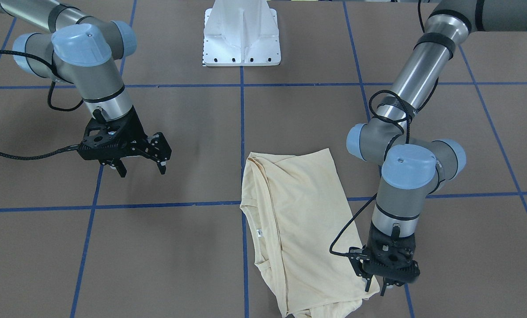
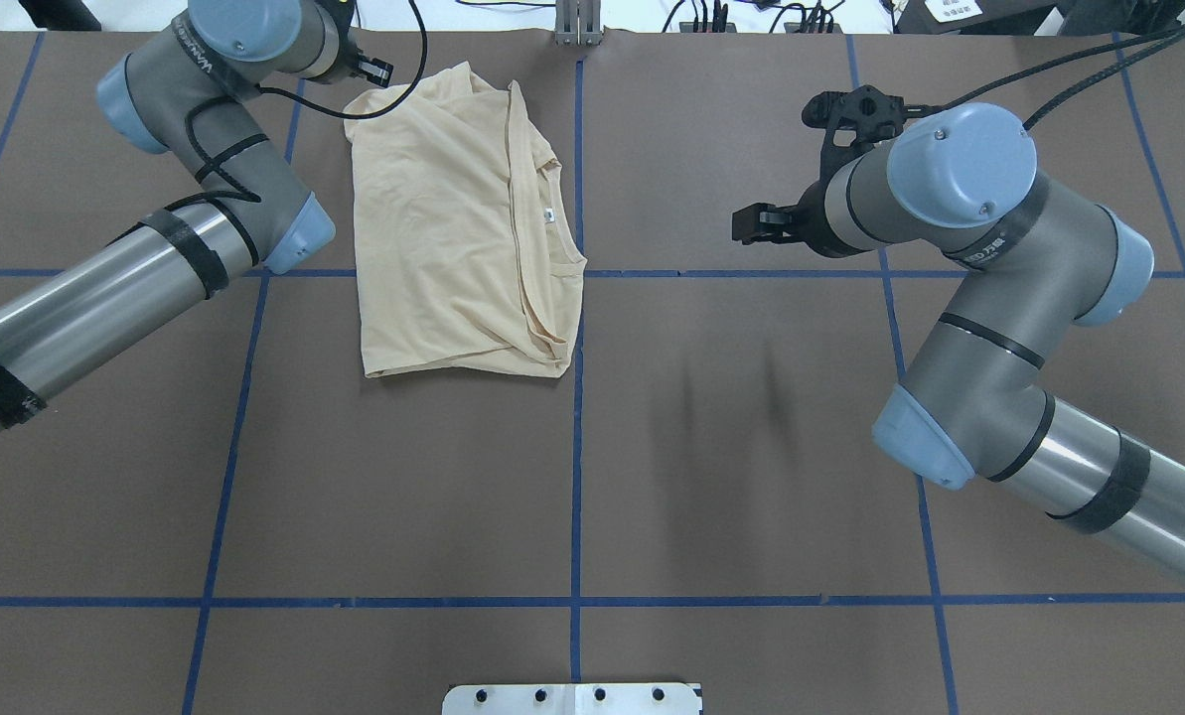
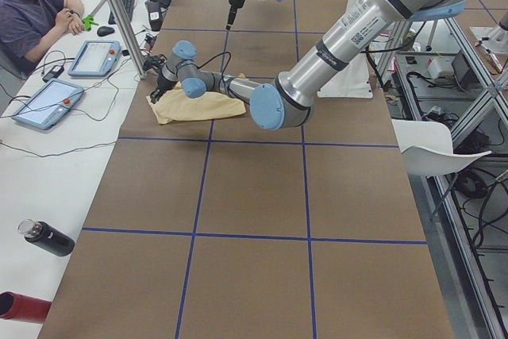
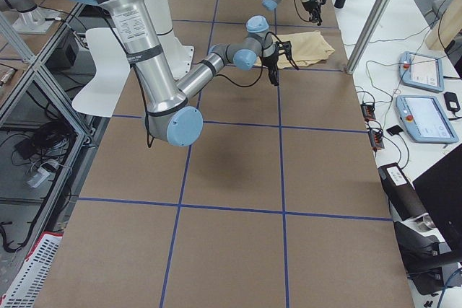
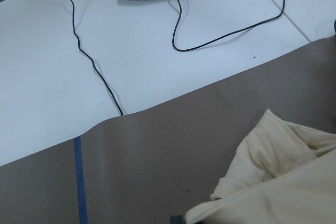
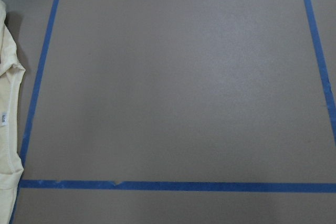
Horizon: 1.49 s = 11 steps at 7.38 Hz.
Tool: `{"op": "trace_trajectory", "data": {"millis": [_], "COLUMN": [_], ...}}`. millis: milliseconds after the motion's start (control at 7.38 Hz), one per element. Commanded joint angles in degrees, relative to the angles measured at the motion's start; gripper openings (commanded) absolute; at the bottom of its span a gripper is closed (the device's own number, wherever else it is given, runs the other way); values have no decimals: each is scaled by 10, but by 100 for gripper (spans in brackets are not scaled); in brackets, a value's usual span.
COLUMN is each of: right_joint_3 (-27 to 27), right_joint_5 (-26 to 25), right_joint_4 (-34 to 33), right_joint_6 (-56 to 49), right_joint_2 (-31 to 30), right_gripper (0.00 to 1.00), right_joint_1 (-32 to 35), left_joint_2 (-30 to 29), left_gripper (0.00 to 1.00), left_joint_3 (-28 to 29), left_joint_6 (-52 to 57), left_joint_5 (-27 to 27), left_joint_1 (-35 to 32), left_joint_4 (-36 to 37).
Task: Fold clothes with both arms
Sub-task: 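Move the right gripper toward the folded shirt while the left gripper holds it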
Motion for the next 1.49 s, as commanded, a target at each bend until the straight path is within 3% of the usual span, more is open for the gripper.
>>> {"op": "trace_trajectory", "data": {"millis": [0, 271, 407, 678, 1084, 1356], "right_joint_3": [-58, -194, -254, -280, -352, -359], "right_joint_5": [-33, -117, -155, -177, -191, -192], "right_joint_4": [-2, -4, -4, -3, 53, 53], "right_joint_6": [98, 218, 250, 252, 232, 226], "right_joint_2": [75, 195, 240, 255, 276, 276], "right_gripper": [100, 95, 86, 50, 48, 48], "right_joint_1": [-38, -81, -99, -124, -126, -126], "left_joint_2": [66, 97, 101, 102, 102, 102], "left_gripper": [100, 100, 100, 100, 100, 100], "left_joint_3": [-71, -115, -118, -122, -122, -122], "left_joint_6": [11, 0, -4, -28, -28, -30], "left_joint_5": [-29, -29, -29, -28, -28, -28], "left_joint_1": [-6, -6, -6, -1, 0, 2], "left_joint_4": [-19, -19, -19, -19, -20, -20]}}
